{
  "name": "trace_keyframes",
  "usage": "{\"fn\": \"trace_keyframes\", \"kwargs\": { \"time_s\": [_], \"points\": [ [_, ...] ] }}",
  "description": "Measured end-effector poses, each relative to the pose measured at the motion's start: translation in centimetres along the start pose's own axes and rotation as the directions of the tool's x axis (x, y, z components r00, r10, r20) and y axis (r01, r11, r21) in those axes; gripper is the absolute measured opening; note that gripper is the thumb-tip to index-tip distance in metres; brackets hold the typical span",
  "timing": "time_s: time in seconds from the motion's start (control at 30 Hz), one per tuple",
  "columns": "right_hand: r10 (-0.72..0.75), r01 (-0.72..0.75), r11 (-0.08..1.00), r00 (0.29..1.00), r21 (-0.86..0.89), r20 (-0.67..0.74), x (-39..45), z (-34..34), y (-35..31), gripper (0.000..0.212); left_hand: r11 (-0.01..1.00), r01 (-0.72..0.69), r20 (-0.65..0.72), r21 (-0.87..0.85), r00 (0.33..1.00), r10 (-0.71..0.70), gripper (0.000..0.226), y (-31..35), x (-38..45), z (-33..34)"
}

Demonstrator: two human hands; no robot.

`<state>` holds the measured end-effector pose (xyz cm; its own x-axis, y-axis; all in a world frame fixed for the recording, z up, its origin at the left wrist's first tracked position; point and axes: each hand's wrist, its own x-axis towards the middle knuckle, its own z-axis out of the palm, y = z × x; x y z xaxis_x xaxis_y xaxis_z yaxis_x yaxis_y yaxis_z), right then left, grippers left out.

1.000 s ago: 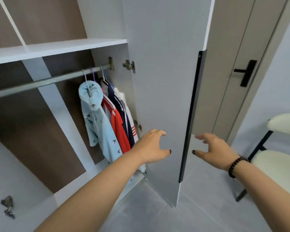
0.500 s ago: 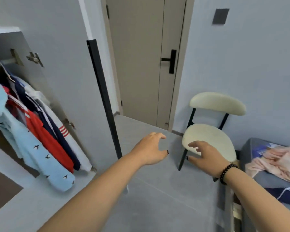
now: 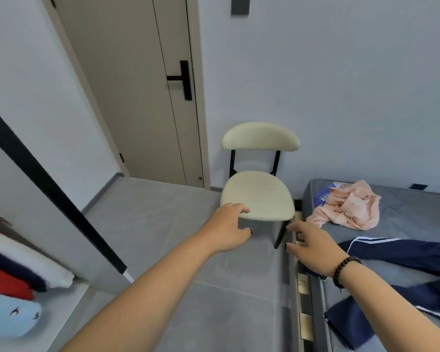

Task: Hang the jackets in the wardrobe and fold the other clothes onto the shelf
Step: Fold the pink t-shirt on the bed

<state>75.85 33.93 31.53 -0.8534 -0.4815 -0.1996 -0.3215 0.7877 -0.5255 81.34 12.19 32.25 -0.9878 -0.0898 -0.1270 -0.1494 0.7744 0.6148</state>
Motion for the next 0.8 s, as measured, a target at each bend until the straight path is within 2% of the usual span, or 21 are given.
{"fn": "trace_keyframes", "kwargs": {
  "time_s": [0.2, 0.43, 0.63, 0.8],
  "points": [
    [0.087, -0.087, 0.993, 0.996, 0.078, 0.002, 2.9, -0.1, 3.2, 0.051, 0.999, -0.052, 0.086, -0.005, 0.995, 0.052, 0.051, 1.0, 6.3, 1.7],
    [0.209, -0.205, 0.971, 0.978, 0.121, -0.021, 11.2, -1.6, 6.0, 0.046, 0.994, -0.108, 0.159, 0.001, 0.981, 0.107, 0.049, 0.0, 16.8, 2.2],
    [0.369, -0.337, 0.906, 0.925, 0.256, -0.088, 18.9, -3.9, 8.5, 0.043, 0.984, -0.176, 0.244, 0.003, 0.955, 0.170, 0.050, 0.3, 26.3, 2.8],
    [0.471, -0.426, 0.861, 0.874, 0.279, -0.121, 24.0, -6.3, 13.2, 0.038, 0.984, -0.176, 0.274, -0.029, 0.945, 0.177, 0.047, 1.8, 33.1, 3.9]
  ]
}}
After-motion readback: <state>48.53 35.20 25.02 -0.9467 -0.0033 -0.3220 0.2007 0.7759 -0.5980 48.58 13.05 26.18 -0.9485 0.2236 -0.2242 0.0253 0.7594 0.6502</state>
